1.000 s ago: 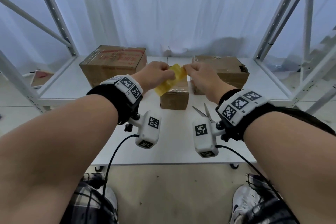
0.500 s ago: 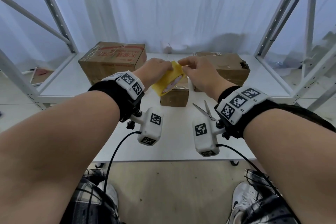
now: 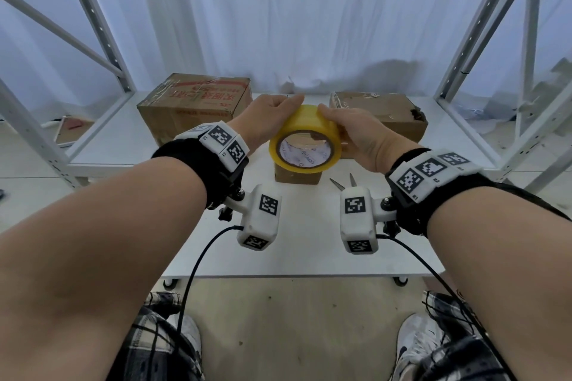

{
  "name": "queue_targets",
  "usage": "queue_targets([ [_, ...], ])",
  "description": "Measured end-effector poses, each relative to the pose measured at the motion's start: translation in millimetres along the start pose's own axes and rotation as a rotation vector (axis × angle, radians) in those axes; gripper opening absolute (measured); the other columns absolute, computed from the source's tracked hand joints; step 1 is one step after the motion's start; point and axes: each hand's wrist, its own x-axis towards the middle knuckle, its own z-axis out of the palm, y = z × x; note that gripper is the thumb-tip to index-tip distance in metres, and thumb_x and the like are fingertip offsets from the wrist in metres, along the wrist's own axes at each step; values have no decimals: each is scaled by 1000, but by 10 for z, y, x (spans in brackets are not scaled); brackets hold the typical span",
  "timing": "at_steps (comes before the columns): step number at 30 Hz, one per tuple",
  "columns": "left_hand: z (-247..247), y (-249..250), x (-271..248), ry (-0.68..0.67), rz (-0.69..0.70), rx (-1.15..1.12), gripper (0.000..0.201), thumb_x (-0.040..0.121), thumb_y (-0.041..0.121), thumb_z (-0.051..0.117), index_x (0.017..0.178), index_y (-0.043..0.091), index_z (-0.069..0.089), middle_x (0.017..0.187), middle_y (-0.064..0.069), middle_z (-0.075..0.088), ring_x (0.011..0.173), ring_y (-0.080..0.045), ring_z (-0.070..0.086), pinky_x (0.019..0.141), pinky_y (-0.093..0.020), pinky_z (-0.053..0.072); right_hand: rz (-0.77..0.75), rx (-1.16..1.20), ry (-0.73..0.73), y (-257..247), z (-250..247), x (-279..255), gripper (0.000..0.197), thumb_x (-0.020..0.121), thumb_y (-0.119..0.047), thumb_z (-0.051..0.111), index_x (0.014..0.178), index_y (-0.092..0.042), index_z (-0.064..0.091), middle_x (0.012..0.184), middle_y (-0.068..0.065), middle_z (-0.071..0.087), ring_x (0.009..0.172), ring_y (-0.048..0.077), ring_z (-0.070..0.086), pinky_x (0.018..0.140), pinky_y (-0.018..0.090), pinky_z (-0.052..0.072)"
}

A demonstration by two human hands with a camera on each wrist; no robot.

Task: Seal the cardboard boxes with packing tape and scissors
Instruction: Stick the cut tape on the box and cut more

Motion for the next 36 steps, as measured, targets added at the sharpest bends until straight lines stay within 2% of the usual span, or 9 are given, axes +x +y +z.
queue_targets([
  [5, -11, -57, 19, -183, 124, 344, 61, 86, 45, 66, 138, 25, 41, 131, -2, 48, 120, -16, 48, 99, -28, 40, 53, -46, 97, 19, 36, 44, 42, 95, -50, 50, 104, -10, 61, 88, 10, 64, 88, 26, 58, 97, 49, 47],
  [8, 31, -57, 20, -125, 236, 516, 72, 87, 31, 68, 147, 24, 29, 147, -6, 33, 134, -18, 33, 101, -21, 27, 73, 21, 156, 9, 58, 74, 45, 97, -48, 47, 110, -7, 60, 81, 8, 65, 77, 21, 63, 88, 41, 53],
  [12, 3, -96, 83, 64, 280, 603, 35, 99, 16, 46, 134, 13, 48, 116, -8, 62, 103, -23, 59, 81, -22, 41, 88, 92, 178, -7, 95, 91, 49, 100, -47, 39, 109, -4, 59, 68, 6, 64, 61, 18, 63, 65, 30, 55],
  [16, -41, -179, 131, 99, 214, 682, 24, 100, 22, 44, 109, 1, 54, 87, -8, 56, 85, -29, 57, 68, -26, 35, 47, 75, 135, -32, 125, 78, 42, 96, -51, 47, 97, -12, 63, 82, 6, 68, 74, 18, 65, 68, 30, 54],
  [22, -107, -257, 106, 122, 116, 579, 45, 94, 20, 56, 135, 11, 40, 119, -12, 53, 90, -19, 54, 77, -27, 41, 57, -19, 130, 27, 40, 79, 34, 89, -29, 66, 118, -20, 53, 102, 8, 61, 75, 18, 60, 48, 22, 49],
  [27, -50, -60, -28, -95, 245, 554, 44, 89, 39, 63, 127, 20, 53, 125, 3, 46, 113, -12, 47, 94, -24, 35, 136, -3, 219, 94, -33, 99, 23, 90, -27, 63, 108, -16, 52, 112, 14, 63, 89, 27, 67, 61, 33, 59],
  [30, 45, -26, -92, -368, 161, 652, 38, 86, 38, 68, 114, 16, 58, 104, 6, 57, 98, -11, 52, 81, -20, 39, 163, 46, 244, 108, -69, 111, 32, 92, -26, 62, 118, -10, 52, 111, 15, 63, 87, 28, 68, 56, 31, 59],
  [33, 89, -26, -53, -360, 172, 692, 26, 90, 30, 64, 105, 9, 57, 83, 5, 51, 78, -15, 49, 60, -12, 35, 178, 85, 223, 91, -64, 125, 45, 95, -36, 56, 129, -9, 50, 116, 14, 62, 89, 27, 68, 53, 29, 57],
  [36, 94, -4, -26, -312, 145, 611, 33, 94, 34, 58, 111, 6, 59, 95, -4, 60, 83, -17, 56, 62, -11, 39, 110, 27, 170, 49, -29, 143, 48, 97, -55, 40, 118, -15, 57, 120, 8, 61, 103, 23, 61, 72, 31, 56],
])
